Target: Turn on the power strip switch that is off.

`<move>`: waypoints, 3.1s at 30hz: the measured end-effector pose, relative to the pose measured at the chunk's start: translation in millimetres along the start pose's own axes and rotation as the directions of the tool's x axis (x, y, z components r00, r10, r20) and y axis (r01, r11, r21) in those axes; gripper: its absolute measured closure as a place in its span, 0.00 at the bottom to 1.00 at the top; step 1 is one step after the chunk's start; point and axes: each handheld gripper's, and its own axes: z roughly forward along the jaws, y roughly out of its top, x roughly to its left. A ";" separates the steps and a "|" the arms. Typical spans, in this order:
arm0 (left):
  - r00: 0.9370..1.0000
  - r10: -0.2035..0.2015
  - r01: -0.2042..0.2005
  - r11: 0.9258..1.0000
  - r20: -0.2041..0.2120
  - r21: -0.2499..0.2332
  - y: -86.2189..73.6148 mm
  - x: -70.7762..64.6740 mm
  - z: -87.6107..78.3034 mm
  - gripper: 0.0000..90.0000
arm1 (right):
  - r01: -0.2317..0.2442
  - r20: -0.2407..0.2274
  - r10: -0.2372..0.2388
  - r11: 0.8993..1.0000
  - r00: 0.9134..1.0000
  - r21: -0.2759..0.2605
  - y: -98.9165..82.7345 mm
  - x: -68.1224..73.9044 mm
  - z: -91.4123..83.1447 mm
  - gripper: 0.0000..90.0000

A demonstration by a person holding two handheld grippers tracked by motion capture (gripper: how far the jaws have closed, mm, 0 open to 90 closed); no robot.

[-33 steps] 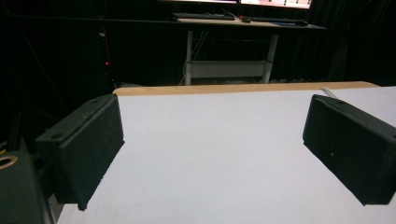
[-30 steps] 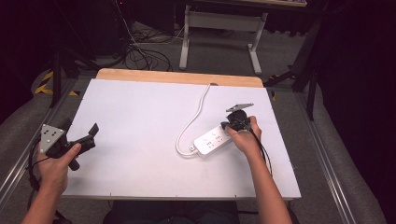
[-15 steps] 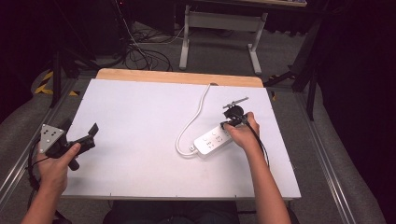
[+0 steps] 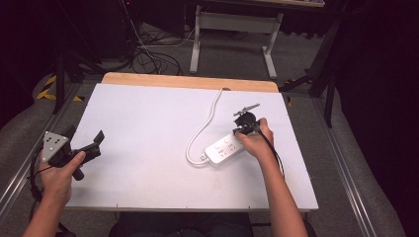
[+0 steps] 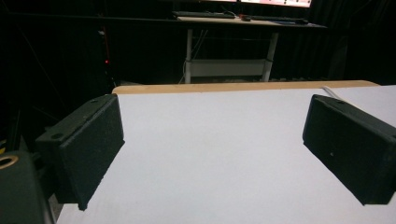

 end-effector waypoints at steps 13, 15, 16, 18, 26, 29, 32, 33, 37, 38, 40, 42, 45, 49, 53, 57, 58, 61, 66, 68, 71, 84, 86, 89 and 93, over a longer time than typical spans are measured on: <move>1.000 -0.001 0.001 1.000 -0.005 -0.002 -0.3 0.6 -2.8 0.06 | 0.003 0.001 -0.003 1.000 1.000 -0.005 -0.7 0.1 0.0 1.00; 1.000 0.002 -0.002 1.000 -0.004 0.000 -0.3 0.5 -3.0 0.07 | 0.000 -0.001 0.000 1.000 1.000 -0.012 -1.6 -0.4 -0.1 1.00; 1.000 0.002 -0.002 1.000 -0.003 0.001 -0.4 0.3 -3.0 0.07 | 0.000 -0.001 0.000 1.000 1.000 -0.016 -2.2 -0.5 -0.1 1.00; 1.000 0.001 -0.001 1.000 -0.004 0.000 -0.7 -0.3 -2.9 0.07 | -0.002 0.000 0.002 1.000 1.000 -0.023 -3.2 -0.2 -0.2 1.00; 1.000 -0.005 0.005 1.000 -0.006 -0.003 -0.9 0.4 -3.5 0.07 | -0.006 -0.002 0.006 0.999 1.000 -0.045 -6.2 -0.1 -0.4 1.00; 1.000 -0.003 0.003 1.000 -0.006 -0.003 -0.7 0.6 -3.5 0.07 | -0.003 0.004 0.004 0.999 1.000 -0.052 -7.1 0.7 -0.4 1.00; 1.000 -0.004 0.004 1.000 -0.006 -0.002 -0.9 1.1 -3.4 0.07 | 0.009 0.018 -0.008 0.998 1.000 -0.054 -7.4 2.6 -0.5 1.00; 1.000 -0.004 0.004 1.000 -0.005 0.000 -0.8 1.4 -3.5 0.07 | 0.013 0.028 -0.012 0.998 1.000 -0.056 -7.5 3.8 -0.4 1.00; 1.000 -0.004 0.004 1.000 -0.006 -0.001 -0.7 2.6 -3.8 0.07 | 0.019 0.033 -0.017 0.998 0.999 -0.058 -7.3 3.6 -1.9 1.00; 1.000 -0.008 0.008 1.000 -0.008 -0.002 -0.7 2.6 -3.8 0.07 | 0.021 0.036 -0.019 0.998 0.999 -0.058 -7.7 3.0 -2.0 1.00; 1.000 -0.008 0.008 1.000 -0.007 -0.002 -0.7 2.7 -3.8 0.07 | 0.011 0.034 -0.009 0.998 0.999 -0.064 -9.0 1.5 -2.1 1.00; 1.000 -0.007 0.007 1.000 -0.007 -0.002 -0.8 2.6 -3.8 0.07 | 0.005 0.025 -0.003 0.997 1.000 -0.071 -9.9 0.4 -2.1 1.00; 1.000 -0.006 0.006 1.000 -0.007 -0.002 -0.7 2.5 -3.9 0.07 | 0.003 0.025 -0.001 0.997 1.000 -0.074 -10.3 0.5 -2.1 1.00; 1.000 -0.009 0.009 1.000 -0.007 -0.004 -0.6 2.5 -4.1 0.07 | -0.001 0.021 0.003 0.997 1.000 -0.083 -11.5 -0.1 -2.1 1.00; 1.000 -0.010 0.010 1.000 -0.007 -0.005 -0.5 2.8 -3.9 0.07 | -0.015 0.006 0.016 0.994 1.000 -0.104 -14.2 -2.1 -2.0 1.00; 1.000 -0.009 0.009 1.000 -0.009 -0.006 -0.4 3.7 -3.8 0.07 | -0.022 -0.008 0.021 0.991 1.000 -0.134 -16.1 -4.0 -4.4 1.00; 1.000 -0.012 0.012 1.000 -0.008 -0.006 -0.4 3.7 -3.8 0.07 | -0.020 -0.007 0.020 0.989 1.000 -0.146 -16.8 -4.0 -4.6 1.00; 1.000 -0.012 0.012 1.000 -0.010 -0.007 -0.4 4.2 -3.9 0.07 | -0.015 -0.003 0.015 0.982 1.000 -0.189 -17.1 -3.6 -7.6 1.00; 1.000 -0.014 0.013 1.000 -0.009 -0.008 -0.5 4.2 -3.7 0.07 | -0.024 -0.019 0.020 0.964 1.000 -0.264 -16.6 -3.2 -16.9 1.00; 1.000 -0.013 0.013 1.000 -0.009 -0.007 -0.5 4.1 -3.7 0.07 | -0.019 -0.016 0.015 0.954 1.000 -0.299 -17.6 -3.3 -20.3 1.00; 1.000 -0.015 0.015 1.000 -0.009 -0.007 -0.5 4.2 -3.9 0.07 | -0.008 -0.009 0.005 0.928 1.000 -0.373 -19.6 -2.5 -26.8 1.00; 1.000 -0.019 0.019 1.000 -0.011 -0.007 -0.5 5.6 -4.7 0.07 | -0.047 -0.057 0.018 0.826 0.998 -0.562 -29.5 -3.2 -47.5 0.97; 1.000 -0.019 0.019 1.000 -0.011 -0.006 -0.6 5.7 -4.8 0.07 | -0.049 -0.070 0.011 0.815 0.997 -0.578 -30.3 -2.3 -50.2 0.94; 1.000 -0.025 0.025 1.000 -0.012 -0.008 -0.7 5.7 -4.8 0.07 | -0.041 -0.080 -0.008 0.802 0.997 -0.596 -31.9 0.9 -54.1 0.90; 1.000 -0.026 0.026 1.000 -0.013 -0.008 -0.7 5.9 -5.1 0.07 | -0.036 -0.085 -0.021 0.786 0.996 -0.617 -33.8 4.5 -59.6 0.89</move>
